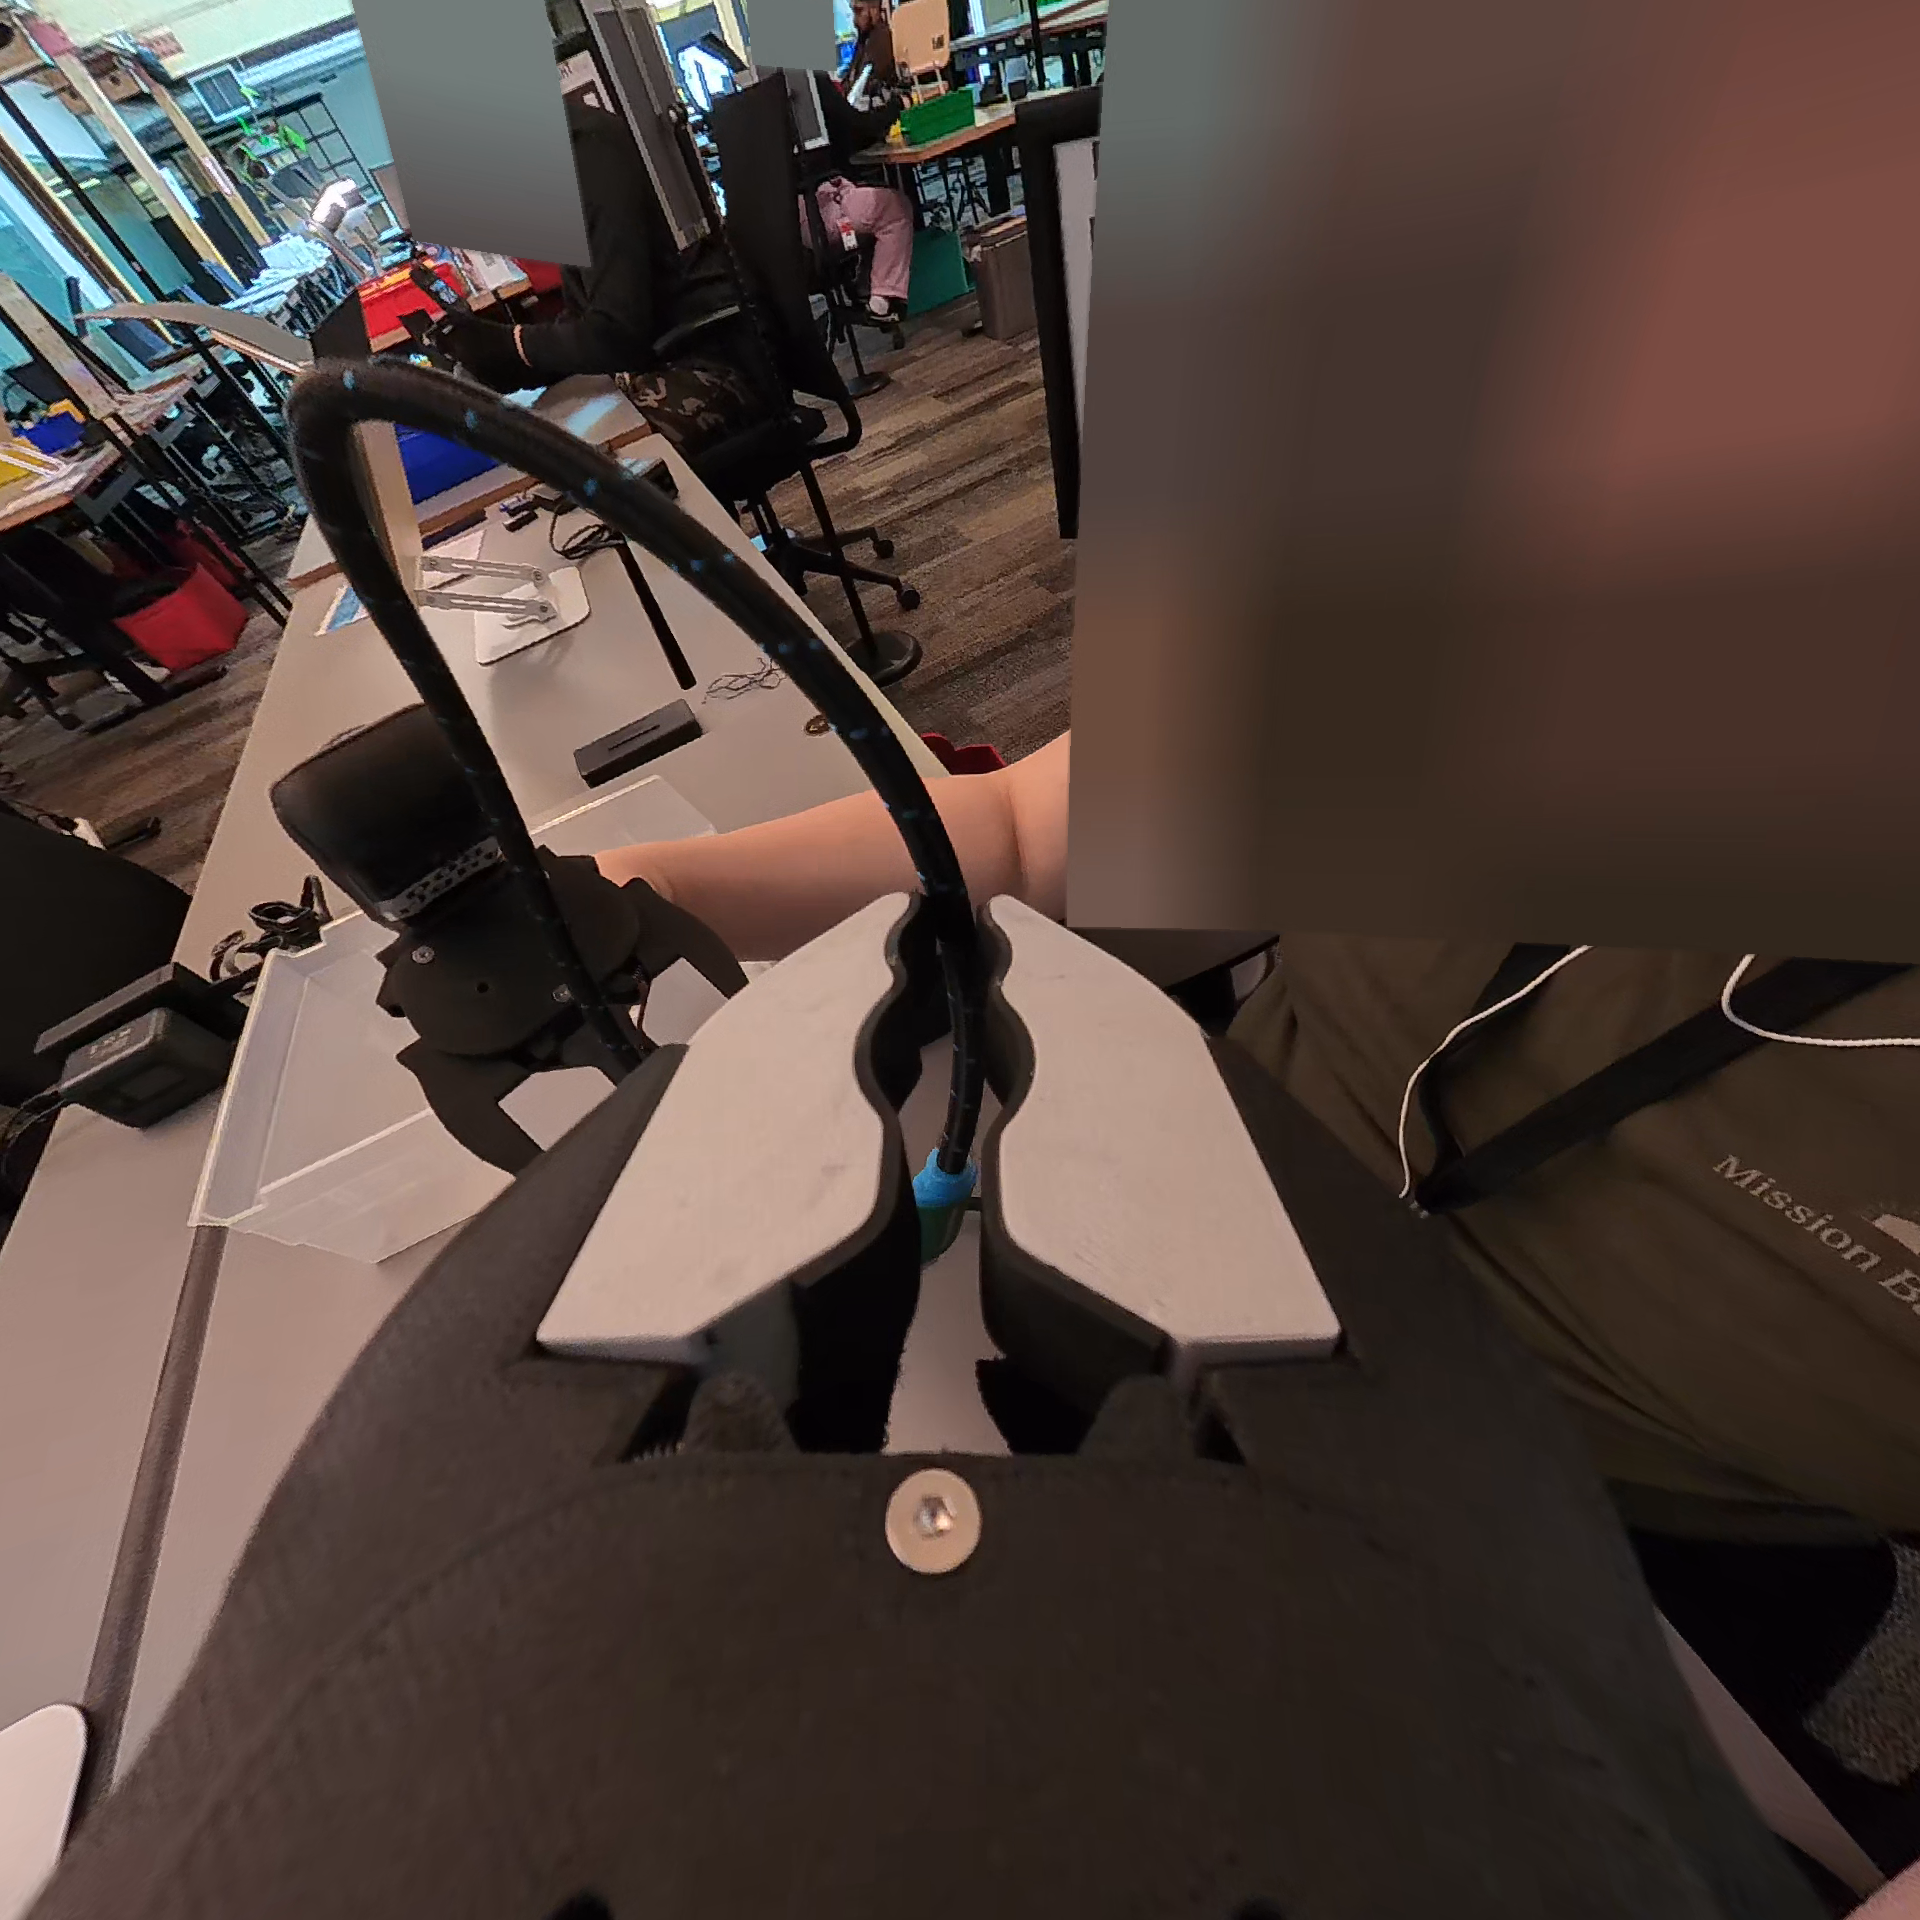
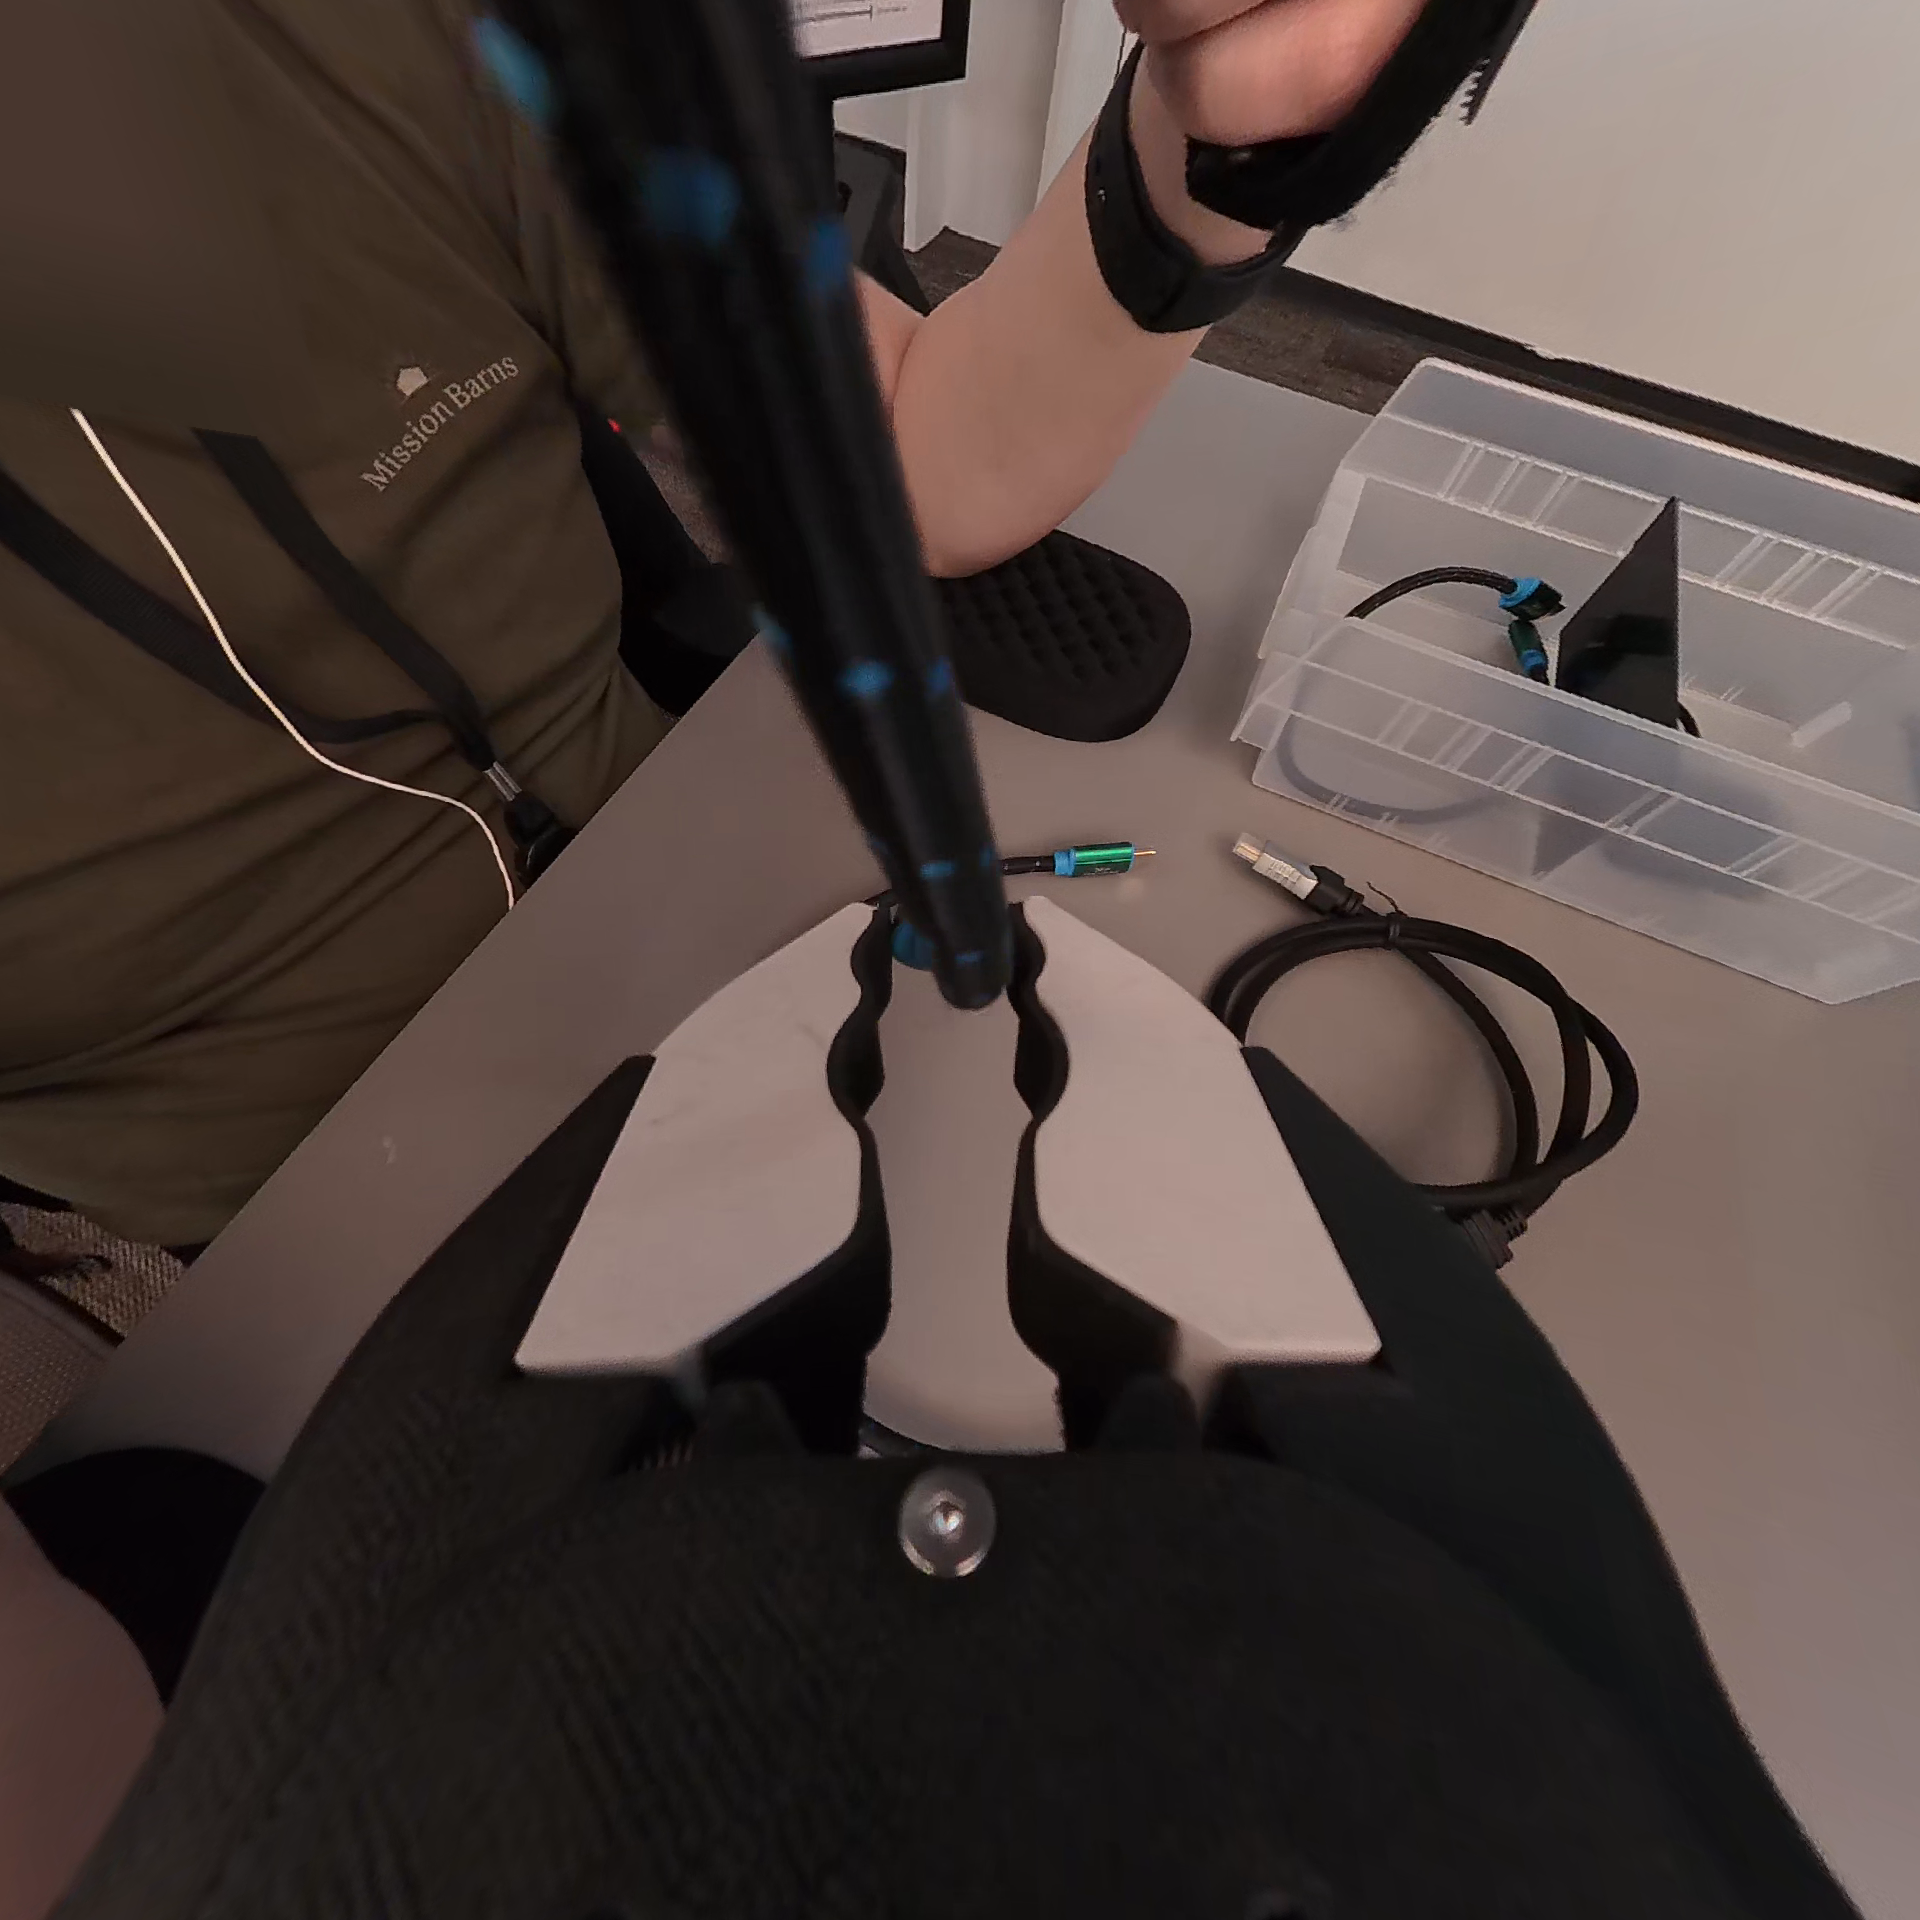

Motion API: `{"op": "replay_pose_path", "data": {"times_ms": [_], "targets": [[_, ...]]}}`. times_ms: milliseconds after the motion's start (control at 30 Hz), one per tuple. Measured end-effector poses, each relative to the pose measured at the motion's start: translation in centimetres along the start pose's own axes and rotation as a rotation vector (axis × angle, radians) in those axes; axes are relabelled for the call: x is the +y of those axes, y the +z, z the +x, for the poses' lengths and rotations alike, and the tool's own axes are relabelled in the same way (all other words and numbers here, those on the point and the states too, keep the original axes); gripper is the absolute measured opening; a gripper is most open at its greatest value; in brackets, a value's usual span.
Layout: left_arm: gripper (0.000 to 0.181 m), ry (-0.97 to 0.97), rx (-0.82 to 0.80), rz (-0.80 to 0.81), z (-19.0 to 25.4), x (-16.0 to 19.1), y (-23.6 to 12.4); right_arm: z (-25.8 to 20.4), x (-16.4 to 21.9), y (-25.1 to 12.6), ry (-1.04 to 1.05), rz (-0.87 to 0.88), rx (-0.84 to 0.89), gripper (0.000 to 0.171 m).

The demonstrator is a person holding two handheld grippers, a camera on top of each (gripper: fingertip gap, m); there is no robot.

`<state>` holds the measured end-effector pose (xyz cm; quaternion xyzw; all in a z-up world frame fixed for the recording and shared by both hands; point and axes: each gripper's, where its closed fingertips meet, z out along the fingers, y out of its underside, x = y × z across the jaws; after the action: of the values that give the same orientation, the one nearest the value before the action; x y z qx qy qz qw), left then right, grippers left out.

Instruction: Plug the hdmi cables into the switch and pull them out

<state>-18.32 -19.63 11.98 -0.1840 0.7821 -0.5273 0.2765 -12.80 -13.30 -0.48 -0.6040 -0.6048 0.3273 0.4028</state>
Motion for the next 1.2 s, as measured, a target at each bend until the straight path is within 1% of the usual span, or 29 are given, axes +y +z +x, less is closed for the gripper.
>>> {"op": "replay_pose_path", "data": {"times_ms": [233,333,500,667,800,900,967,1067,1133,1200], "targets": [[0.008,-0.054,-0.007,0.040,-0.9,-0.3,-0.6,0.4,0.2,-0.3,0.038,0.015,-0.006,0.022],[0.008,-0.082,-0.019,0.049,-1.5,-0.1,-1.0,0.7,0.2,-0.6,0.054,0.015,0.020,0.022],[0.008,-0.105,-0.038,0.063,-2.2,0.2,-1.5,2.5,0.5,-2.1,0.101,0.035,0.141,0.022],[0.008,-0.094,-0.054,0.042,-2.5,0.6,-1.3,3.6,0.7,-3.2,0.083,0.017,0.241,0.021],[0.008,-0.095,-0.056,0.037,-2.3,0.5,-0.7,4.7,0.5,-3.8,0.021,-0.001,0.340,0.021],[0.008,-0.101,-0.050,0.019,-1.7,0.3,-0.2,4.8,-0.6,-4.3,-0.073,-0.002,0.405,0.021],[0.015,-0.104,-0.044,0.022,-1.2,0.0,0.0,4.7,-1.6,-4.6,-0.158,0.005,0.453,0.021],[0.036,-0.099,-0.063,-0.001,-1.0,0.0,0.0,4.7,-3.2,-5.4,-0.266,0.010,0.550,0.021],[0.045,-0.088,-0.082,0.000,-1.0,-0.1,-0.7,4.7,-4.5,-6.2,-0.342,0.008,0.629,0.021],[0.051,-0.082,-0.093,0.038,-1.2,-0.4,-1.8,4.2,-5.6,-6.5,-0.411,0.013,0.667,0.021]]}}
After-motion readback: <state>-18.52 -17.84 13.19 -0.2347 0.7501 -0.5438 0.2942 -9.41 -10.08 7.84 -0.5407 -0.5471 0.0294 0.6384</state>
